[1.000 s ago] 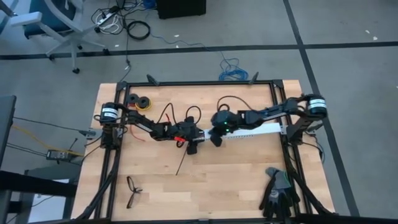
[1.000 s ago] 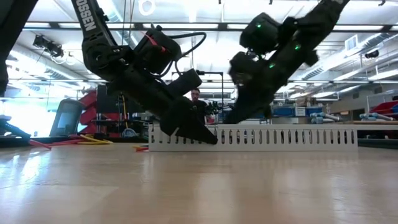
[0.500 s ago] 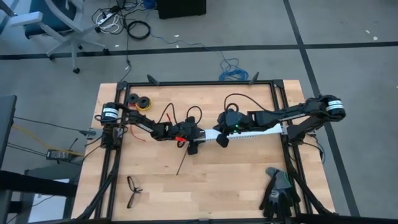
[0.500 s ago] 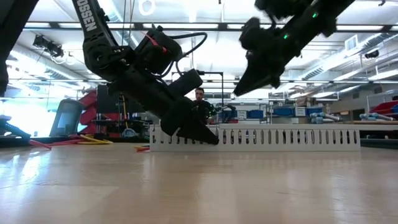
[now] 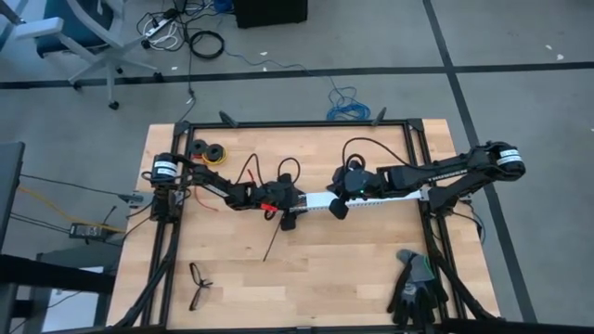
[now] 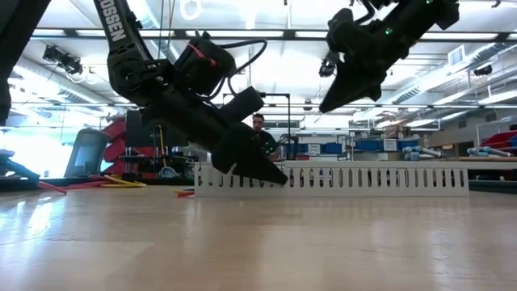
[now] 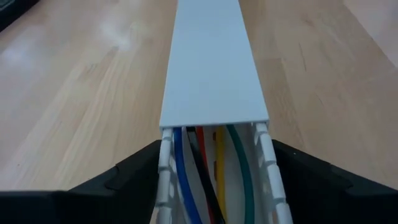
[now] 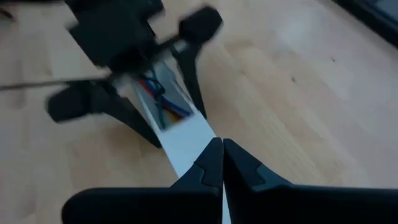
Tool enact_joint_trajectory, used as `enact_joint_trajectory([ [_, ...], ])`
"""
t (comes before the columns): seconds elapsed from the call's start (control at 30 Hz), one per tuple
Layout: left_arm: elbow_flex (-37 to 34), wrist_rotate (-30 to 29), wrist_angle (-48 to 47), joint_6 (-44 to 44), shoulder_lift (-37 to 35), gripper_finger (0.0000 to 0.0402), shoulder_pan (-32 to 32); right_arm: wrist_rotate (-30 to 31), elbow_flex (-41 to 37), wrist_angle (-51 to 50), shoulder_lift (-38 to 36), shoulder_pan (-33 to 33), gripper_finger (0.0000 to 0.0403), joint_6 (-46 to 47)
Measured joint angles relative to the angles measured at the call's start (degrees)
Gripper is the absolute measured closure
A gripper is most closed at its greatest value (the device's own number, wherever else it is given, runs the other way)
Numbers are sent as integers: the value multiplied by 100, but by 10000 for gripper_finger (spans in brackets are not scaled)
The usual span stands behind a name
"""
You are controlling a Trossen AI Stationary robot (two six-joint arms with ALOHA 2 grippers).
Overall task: Ziptie cables
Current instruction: Close the white cable duct
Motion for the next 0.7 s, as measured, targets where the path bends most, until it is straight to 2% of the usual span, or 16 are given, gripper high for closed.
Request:
enact_joint_trajectory([
  [0.27, 0, 0, 76, -15, 0, 112, 0, 4, 6, -212, -12, 2, 403, 88],
  [0.57, 0, 0, 144, -20, 0, 161, 0, 7, 6, -332, -12, 2, 403, 160],
  [0.7, 0, 0, 135, -20, -2, 167, 0, 13, 6, -480, -73, 26, 403, 268],
])
